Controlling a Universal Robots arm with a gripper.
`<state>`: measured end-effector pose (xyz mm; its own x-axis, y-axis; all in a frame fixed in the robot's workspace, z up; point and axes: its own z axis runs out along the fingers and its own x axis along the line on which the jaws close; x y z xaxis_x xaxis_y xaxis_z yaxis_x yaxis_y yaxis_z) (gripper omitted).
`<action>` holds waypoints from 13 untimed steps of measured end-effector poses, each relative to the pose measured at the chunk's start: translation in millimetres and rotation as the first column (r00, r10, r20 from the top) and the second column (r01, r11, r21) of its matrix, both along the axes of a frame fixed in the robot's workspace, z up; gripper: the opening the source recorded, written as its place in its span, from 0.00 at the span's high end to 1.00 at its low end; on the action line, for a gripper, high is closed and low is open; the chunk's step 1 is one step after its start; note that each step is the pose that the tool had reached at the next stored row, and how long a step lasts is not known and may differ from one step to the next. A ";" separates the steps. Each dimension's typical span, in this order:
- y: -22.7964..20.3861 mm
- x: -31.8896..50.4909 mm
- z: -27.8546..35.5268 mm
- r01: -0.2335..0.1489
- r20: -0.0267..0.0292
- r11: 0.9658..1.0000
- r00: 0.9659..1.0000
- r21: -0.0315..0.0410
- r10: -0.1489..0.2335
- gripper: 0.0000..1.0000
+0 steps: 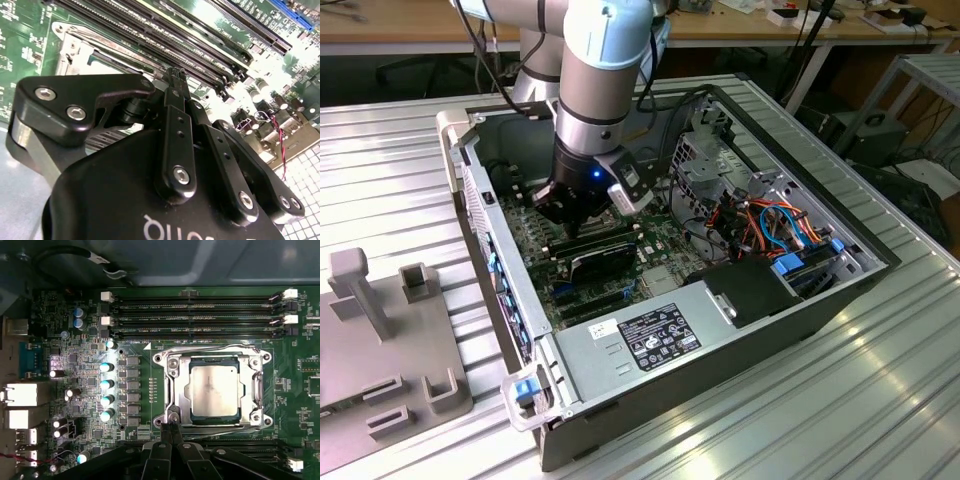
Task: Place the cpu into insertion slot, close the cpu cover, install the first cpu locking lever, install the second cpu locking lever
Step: 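Install the second cpu locking lever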
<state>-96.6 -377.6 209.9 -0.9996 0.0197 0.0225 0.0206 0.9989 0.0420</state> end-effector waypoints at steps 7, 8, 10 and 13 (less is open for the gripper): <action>0.1 -3.3 -2.6 0.000 -0.003 1.000 1.000 0.000 0.000 0.89; 0.1 -3.4 -3.0 0.000 -0.003 1.000 1.000 0.000 0.000 0.89; 0.1 -3.5 -3.4 0.000 -0.003 1.000 1.000 0.000 0.000 0.89; 0.2 -3.5 -3.6 0.000 -0.003 1.000 1.000 0.001 0.000 0.89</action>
